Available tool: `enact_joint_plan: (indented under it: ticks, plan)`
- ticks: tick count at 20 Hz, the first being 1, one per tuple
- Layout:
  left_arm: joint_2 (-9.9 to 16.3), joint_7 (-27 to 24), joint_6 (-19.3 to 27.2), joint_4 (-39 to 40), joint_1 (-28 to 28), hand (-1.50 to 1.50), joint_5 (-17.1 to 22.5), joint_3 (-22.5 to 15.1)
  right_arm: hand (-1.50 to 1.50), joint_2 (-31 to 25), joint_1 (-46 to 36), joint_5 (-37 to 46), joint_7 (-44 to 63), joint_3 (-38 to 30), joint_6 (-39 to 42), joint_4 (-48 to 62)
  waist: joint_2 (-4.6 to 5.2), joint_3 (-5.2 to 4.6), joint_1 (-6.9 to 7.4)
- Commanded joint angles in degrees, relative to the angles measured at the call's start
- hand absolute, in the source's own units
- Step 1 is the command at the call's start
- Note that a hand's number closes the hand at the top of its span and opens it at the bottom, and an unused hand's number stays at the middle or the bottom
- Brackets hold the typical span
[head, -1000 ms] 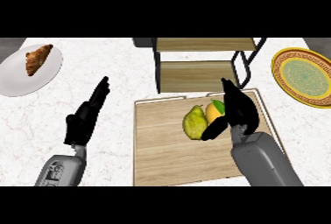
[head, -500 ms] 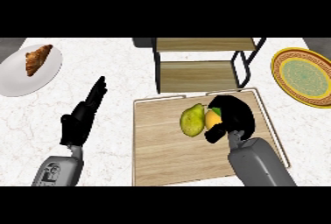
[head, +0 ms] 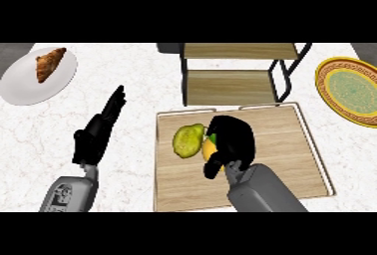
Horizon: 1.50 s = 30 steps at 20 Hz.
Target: Pick the lemon from the tray and place it in the tiered shelf
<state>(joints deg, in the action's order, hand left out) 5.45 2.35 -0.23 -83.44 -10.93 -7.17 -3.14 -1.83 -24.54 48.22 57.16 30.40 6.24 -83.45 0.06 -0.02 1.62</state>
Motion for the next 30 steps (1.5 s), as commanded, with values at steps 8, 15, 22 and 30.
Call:
enact_joint_plan:
  ticks: [8, 15, 22, 30]
  plan:
    - [-0.8, -1.7, 0.3, 1.8, -1.1, 0.0, -1.0, -0.7, 1.5, 1.8, -12.6, -7.1, 16.8, 22.0, -23.7, -2.9, -0.12, -0.01, 1.81]
    - [-1.4, 0.0, 0.1, 3.4, -1.8, 0.0, -0.2, -0.2, 1.5, 1.8, -19.3, -0.8, 20.7, 22.3, -32.9, -8.2, -0.59, -0.1, 0.63]
    - [-0.5, -0.6, -0.5, 2.6, 0.7, 0.0, -0.1, 0.0, 1.5, 1.8, -26.1, 7.2, 27.9, 16.8, -25.9, -10.2, -1.39, -0.17, -1.08]
    - [-0.1, -0.6, 0.0, 2.2, 0.2, 0.0, -0.3, 0.6, 1.5, 1.8, -35.1, 13.0, 28.0, 7.8, -19.8, -7.9, -1.18, -0.15, -1.15]
